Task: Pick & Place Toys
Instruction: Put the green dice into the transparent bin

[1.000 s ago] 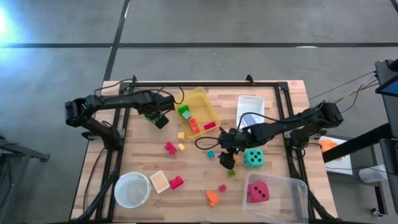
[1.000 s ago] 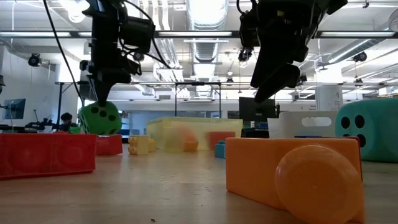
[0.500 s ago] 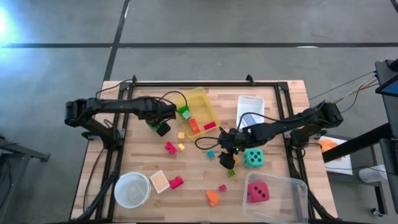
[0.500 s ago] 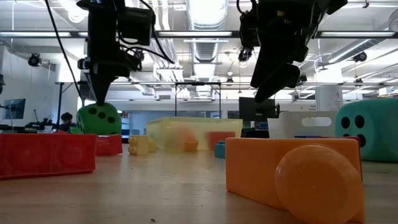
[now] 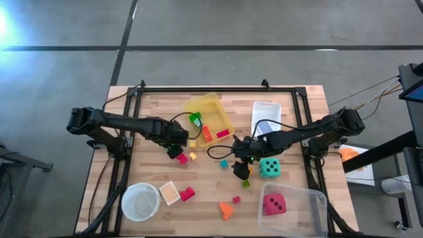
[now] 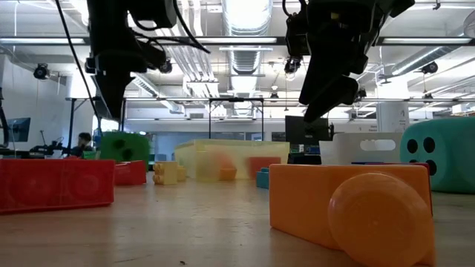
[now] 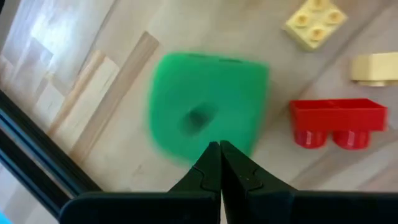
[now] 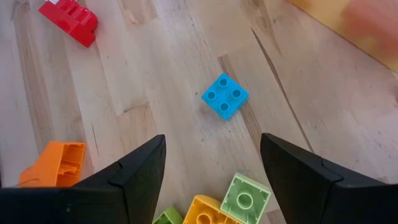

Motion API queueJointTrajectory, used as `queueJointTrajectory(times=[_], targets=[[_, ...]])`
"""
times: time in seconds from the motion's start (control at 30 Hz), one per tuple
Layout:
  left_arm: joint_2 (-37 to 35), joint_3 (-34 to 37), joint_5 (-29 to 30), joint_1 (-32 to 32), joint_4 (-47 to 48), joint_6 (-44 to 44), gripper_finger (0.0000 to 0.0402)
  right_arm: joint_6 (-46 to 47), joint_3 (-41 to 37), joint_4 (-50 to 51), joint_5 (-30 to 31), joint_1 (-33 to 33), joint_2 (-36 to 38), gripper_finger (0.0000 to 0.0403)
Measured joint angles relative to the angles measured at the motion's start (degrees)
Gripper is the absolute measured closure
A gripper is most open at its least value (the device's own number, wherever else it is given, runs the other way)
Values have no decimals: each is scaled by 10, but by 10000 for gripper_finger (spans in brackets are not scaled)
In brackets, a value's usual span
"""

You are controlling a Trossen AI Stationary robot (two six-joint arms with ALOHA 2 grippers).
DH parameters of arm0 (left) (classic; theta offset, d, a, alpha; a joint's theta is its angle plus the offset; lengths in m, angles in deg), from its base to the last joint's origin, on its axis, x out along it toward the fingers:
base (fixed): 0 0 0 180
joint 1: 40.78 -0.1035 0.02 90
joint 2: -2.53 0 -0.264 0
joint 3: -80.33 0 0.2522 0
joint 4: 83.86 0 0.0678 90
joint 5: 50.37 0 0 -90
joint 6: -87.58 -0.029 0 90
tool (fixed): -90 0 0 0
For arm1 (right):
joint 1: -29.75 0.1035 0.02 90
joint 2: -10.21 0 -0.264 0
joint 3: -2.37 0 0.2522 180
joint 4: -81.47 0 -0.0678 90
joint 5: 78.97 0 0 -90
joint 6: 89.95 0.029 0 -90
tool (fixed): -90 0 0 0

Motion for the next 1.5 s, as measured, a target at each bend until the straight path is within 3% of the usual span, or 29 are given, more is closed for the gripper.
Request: queueJointTrajectory(times=[0.5, 0.6, 0.77, 1.1, 1.2, 1.5], targets=[[0, -8, 1, 15, -1, 16, 400, 0, 0, 0, 0, 0, 0, 148], [0, -8, 1, 15, -7, 14, 385, 0, 0, 0, 0, 0, 0, 148], [0, -8, 2, 15, -32, 0, 304, 0, 0, 0, 0, 0, 0, 148], [1, 4, 1, 2, -69, 10, 58, 0, 0, 0, 0, 0, 0, 148], [1, 10, -12, -16, -66, 13, 11, 0, 0, 0, 0, 0, 0, 148], [1, 9, -22, -45, -75, -23, 79, 0, 0, 0, 0, 0, 0, 148]])
